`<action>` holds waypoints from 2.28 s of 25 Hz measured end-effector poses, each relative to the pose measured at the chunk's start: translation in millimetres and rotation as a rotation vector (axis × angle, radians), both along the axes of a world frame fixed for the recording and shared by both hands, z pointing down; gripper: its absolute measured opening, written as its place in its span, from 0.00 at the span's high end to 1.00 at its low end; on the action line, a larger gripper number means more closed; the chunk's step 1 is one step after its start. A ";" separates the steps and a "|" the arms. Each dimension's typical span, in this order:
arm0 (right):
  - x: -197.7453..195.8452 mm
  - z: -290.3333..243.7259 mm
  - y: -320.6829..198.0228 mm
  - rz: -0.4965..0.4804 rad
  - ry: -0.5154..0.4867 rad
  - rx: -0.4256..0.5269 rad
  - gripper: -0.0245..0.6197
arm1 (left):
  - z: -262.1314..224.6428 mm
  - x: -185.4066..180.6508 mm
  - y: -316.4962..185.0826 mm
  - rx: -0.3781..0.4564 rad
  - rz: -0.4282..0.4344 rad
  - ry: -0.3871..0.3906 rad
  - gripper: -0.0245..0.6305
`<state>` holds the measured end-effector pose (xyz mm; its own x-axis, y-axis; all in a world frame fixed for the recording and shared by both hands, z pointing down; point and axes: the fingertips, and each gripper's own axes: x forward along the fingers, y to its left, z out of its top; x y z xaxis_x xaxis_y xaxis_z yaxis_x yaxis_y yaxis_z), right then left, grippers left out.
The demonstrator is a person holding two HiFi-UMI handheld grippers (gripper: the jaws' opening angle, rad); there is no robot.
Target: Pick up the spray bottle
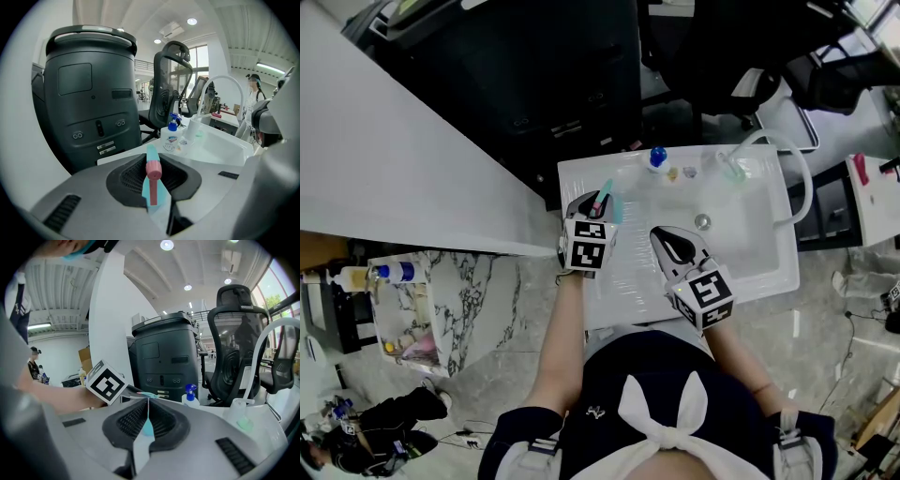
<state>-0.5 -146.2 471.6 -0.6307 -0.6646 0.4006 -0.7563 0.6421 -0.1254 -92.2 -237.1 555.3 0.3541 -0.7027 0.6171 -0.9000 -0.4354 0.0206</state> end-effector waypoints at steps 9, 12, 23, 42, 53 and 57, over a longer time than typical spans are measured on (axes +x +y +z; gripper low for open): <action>-4.0 -4.0 3.6 -0.010 -0.004 0.015 0.92 | -10.5 -3.5 1.5 0.035 0.000 -0.003 0.84; -4.3 -5.1 6.1 -0.016 -0.005 0.019 0.92 | -18.1 -3.5 3.9 0.045 -0.008 0.000 0.84; -1.4 -11.4 14.5 -0.036 -0.011 0.031 0.92 | -46.9 3.6 15.7 0.097 -0.019 0.015 0.84; 15.6 -31.1 50.2 -0.091 -0.041 0.057 0.92 | -104.4 26.5 64.2 0.206 -0.037 0.002 0.84; 20.8 -42.6 77.1 -0.122 -0.053 0.084 0.92 | -141.5 37.1 107.1 0.280 -0.050 0.010 0.84; 22.5 -43.1 83.6 -0.133 -0.062 0.087 0.92 | -147.6 42.1 120.6 0.296 -0.057 0.009 0.84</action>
